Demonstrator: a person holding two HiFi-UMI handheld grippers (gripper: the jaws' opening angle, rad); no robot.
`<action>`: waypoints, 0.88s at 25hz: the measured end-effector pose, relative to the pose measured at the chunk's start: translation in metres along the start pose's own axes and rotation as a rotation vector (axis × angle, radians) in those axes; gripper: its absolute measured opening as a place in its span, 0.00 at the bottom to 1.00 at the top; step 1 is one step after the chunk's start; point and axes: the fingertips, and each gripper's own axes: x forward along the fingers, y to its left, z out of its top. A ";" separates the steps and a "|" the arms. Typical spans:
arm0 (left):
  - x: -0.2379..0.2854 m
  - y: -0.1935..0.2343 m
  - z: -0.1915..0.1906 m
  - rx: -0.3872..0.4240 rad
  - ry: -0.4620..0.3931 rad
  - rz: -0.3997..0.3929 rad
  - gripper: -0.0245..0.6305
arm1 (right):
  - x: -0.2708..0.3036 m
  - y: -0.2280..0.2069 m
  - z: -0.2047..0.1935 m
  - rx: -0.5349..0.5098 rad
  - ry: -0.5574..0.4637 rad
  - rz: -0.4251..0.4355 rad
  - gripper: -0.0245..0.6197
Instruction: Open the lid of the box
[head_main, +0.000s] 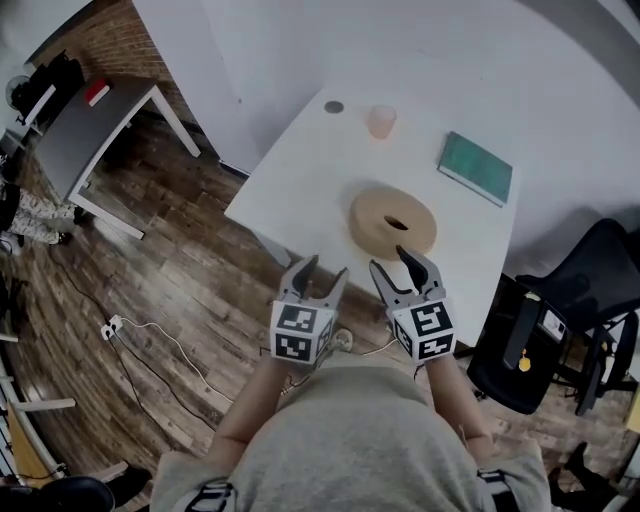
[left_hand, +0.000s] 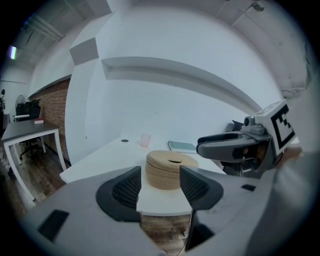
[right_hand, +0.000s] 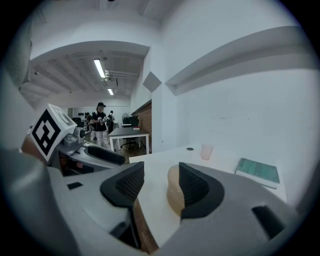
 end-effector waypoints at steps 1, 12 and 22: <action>0.007 0.001 0.000 0.005 0.005 -0.009 0.37 | 0.005 -0.003 -0.001 -0.007 0.011 0.000 0.38; 0.070 0.003 -0.019 0.063 0.108 -0.111 0.43 | 0.054 -0.019 -0.021 -0.106 0.126 0.038 0.36; 0.118 0.010 -0.047 0.158 0.196 -0.166 0.45 | 0.084 -0.031 -0.051 -0.240 0.270 0.066 0.33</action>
